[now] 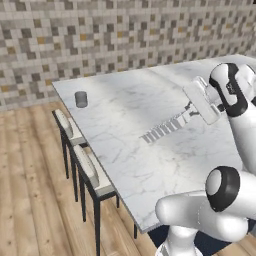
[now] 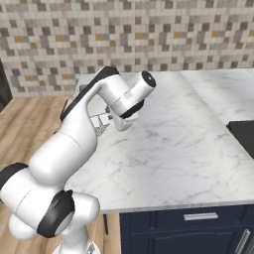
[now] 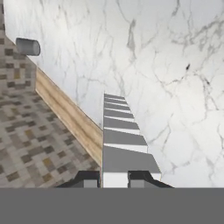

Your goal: Open the freezer door, pick up the ice cube tray from the freezer, and place it on the dining counter.

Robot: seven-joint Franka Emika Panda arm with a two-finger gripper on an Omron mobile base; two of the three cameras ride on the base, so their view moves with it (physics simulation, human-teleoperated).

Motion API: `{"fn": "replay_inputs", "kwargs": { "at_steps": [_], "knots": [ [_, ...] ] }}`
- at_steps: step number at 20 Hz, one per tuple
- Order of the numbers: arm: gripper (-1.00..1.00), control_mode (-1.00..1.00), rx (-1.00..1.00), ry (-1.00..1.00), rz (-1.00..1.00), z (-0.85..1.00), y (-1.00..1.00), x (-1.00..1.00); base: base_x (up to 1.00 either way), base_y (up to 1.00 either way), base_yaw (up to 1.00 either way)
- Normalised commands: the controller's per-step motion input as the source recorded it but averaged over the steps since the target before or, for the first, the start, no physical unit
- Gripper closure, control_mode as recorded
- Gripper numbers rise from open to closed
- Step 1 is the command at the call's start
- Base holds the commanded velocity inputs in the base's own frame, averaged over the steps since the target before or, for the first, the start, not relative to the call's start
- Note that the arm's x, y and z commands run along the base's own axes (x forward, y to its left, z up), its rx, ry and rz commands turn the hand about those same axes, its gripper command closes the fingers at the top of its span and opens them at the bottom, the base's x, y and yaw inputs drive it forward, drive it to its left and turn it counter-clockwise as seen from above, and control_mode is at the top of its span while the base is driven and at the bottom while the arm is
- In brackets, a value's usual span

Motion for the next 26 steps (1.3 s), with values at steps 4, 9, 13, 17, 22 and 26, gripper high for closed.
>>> {"fn": "replay_inputs", "kwargs": {
  "at_steps": [4, 9, 13, 17, 22, 26],
  "knots": [
    [1.0, -1.0, 0.0, -0.02, -0.04, -0.28, 0.13, 0.01, 0.0, 0.0, 0.0],
    [1.0, -1.0, 0.03, -0.07, -0.13, -0.33, 0.14, 0.06, 0.0, 0.0, 0.0],
    [1.0, -1.0, 0.06, -0.15, -0.19, -0.36, 0.01, 0.13, 0.0, 0.0, 0.0],
    [1.0, -1.0, 0.01, -0.14, -0.08, -0.46, 0.05, 0.44, 0.0, 0.0, 0.0],
    [1.0, -1.0, 0.0, -0.06, -0.01, -0.55, 0.1, 0.57, 0.0, 0.0, 0.0],
    [1.0, -1.0, 0.0, -0.08, 0.0, -0.5, 0.09, 0.51, 0.0, 0.0, 0.0]
  ]
}}
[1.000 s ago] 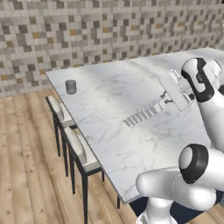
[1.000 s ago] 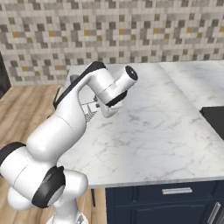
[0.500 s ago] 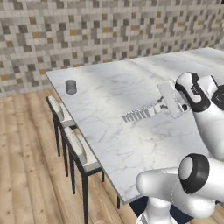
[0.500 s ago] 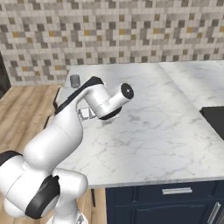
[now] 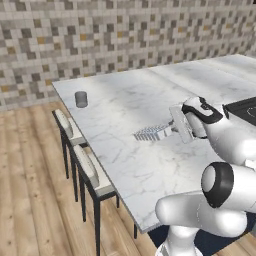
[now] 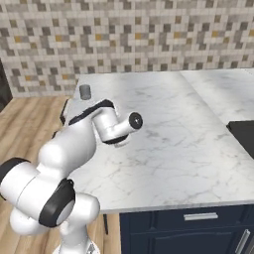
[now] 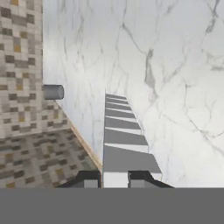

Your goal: Open the freezer door, pick up the ice cube tray from the freezer, and place it on the dining counter.

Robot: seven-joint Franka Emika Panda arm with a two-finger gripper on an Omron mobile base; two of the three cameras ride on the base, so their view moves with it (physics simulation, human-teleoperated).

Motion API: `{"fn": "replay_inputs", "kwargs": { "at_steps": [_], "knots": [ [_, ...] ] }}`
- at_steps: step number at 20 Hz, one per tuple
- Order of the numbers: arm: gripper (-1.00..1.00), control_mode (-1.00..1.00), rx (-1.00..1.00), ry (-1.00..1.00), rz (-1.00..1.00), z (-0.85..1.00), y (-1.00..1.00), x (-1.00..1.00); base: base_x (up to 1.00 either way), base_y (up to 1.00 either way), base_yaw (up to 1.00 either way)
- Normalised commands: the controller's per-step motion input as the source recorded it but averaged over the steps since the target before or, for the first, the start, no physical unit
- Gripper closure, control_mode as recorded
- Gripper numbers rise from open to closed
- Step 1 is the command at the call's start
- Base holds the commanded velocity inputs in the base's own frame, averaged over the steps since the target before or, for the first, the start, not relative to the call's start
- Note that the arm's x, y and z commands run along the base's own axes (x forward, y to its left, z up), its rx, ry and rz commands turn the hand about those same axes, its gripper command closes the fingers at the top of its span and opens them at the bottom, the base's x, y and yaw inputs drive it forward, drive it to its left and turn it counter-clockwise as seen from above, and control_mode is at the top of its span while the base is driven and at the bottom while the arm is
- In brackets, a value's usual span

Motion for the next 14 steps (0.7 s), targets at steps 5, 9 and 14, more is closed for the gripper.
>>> {"fn": "replay_inputs", "kwargs": {
  "at_steps": [5, 9, 14],
  "knots": [
    [1.0, -1.0, 0.0, -0.17, 0.0, -0.52, 0.05, 0.16, 0.0, 0.0, 0.0],
    [1.0, -1.0, 0.0, -0.14, 0.0, -0.54, 0.0, 0.0, 0.0, 0.0, 0.0],
    [1.0, -1.0, 0.0, -0.01, 0.0, -0.26, 0.04, 0.0, 0.0, 0.0, 0.0]
  ]
}}
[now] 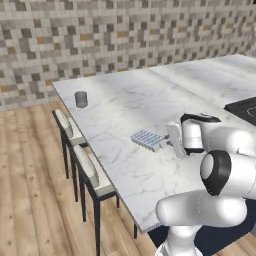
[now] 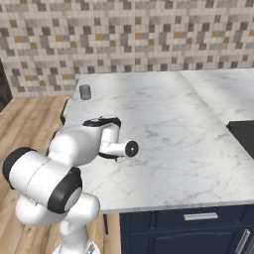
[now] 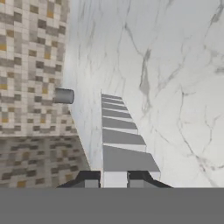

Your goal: Open the freezer door, pick up the ice cube tray from the freezer, and place it on the dining counter.

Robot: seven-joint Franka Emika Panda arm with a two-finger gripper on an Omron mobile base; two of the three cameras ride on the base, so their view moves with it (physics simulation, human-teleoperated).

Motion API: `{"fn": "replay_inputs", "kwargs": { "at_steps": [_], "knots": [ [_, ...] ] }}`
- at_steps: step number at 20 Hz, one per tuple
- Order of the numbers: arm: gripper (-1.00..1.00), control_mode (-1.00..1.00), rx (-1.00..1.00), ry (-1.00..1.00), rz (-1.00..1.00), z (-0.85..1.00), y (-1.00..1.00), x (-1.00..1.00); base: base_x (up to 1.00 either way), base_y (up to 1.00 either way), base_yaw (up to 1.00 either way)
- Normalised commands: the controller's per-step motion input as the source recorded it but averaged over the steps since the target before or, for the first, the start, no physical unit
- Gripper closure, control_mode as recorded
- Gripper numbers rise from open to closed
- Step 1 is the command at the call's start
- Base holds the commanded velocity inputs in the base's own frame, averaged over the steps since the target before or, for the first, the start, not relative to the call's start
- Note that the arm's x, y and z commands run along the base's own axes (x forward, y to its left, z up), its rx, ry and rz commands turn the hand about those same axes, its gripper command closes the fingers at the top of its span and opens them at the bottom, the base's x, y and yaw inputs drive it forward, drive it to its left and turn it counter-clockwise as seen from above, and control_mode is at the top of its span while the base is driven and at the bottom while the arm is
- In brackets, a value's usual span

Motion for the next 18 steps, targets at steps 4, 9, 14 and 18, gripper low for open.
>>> {"fn": "replay_inputs", "kwargs": {
  "at_steps": [4, 9, 14, 18],
  "knots": [
    [1.0, -1.0, 0.0, 0.0, 0.0, -0.08, 0.01, 0.0, 0.0, 0.0, 0.0],
    [-1.0, -1.0, 0.0, 0.0, 0.0, 0.0, 0.0, 0.0, 0.0, 0.0, 0.0],
    [-1.0, -1.0, 0.0, 0.0, 0.0, 0.0, 0.0, 0.06, 0.0, 0.0, 0.0],
    [-1.0, -1.0, -0.09, 0.03, 0.0, 0.02, 0.0, 0.05, 0.0, 0.0, 0.0]
  ]
}}
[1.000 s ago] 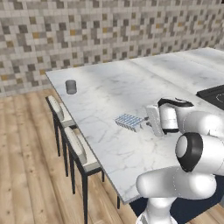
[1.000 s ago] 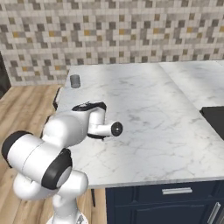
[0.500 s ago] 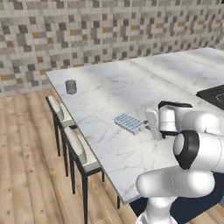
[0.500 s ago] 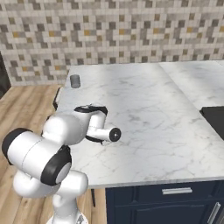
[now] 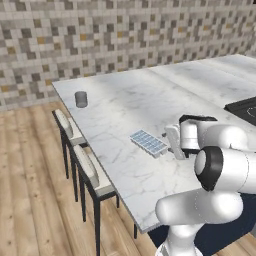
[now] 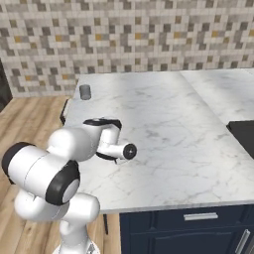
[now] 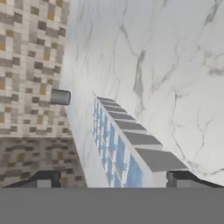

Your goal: Open the freezer door, pick up the ice cube tray from the freezer, and place it on the dining counter.

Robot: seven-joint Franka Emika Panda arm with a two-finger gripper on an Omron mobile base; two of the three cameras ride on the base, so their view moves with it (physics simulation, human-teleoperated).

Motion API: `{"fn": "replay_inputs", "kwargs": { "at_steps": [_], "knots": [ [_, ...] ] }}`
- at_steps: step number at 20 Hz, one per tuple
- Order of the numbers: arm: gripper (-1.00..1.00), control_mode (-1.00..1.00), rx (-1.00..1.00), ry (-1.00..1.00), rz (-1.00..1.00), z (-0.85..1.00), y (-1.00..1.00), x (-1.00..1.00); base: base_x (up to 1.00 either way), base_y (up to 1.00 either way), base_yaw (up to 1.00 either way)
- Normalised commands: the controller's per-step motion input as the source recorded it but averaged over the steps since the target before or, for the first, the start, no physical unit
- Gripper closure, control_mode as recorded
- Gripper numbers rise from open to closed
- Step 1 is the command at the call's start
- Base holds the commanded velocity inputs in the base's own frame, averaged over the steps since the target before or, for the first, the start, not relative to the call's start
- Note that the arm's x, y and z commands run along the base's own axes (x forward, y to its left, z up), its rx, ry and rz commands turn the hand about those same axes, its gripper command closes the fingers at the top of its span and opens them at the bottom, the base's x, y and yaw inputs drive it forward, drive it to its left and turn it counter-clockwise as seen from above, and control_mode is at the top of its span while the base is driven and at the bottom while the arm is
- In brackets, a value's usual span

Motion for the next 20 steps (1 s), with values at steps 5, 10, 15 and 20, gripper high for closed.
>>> {"fn": "replay_inputs", "kwargs": {
  "at_steps": [5, 10, 15, 20],
  "knots": [
    [-1.0, -1.0, -0.17, 0.17, 0.0, 0.05, 0.0, 0.0, 0.0, 0.0, 0.0],
    [-1.0, -1.0, -0.14, 0.23, 0.0, 0.04, 0.0, 0.0, 0.0, 0.0, 0.0],
    [-1.0, -1.0, -0.09, 0.25, 0.01, 0.15, 0.0, 0.0, 0.0, 0.0, 0.0],
    [-1.0, -1.0, -0.07, 0.25, 0.03, 0.23, 0.0, 0.0, 0.0, 0.0, 0.0]
  ]
}}
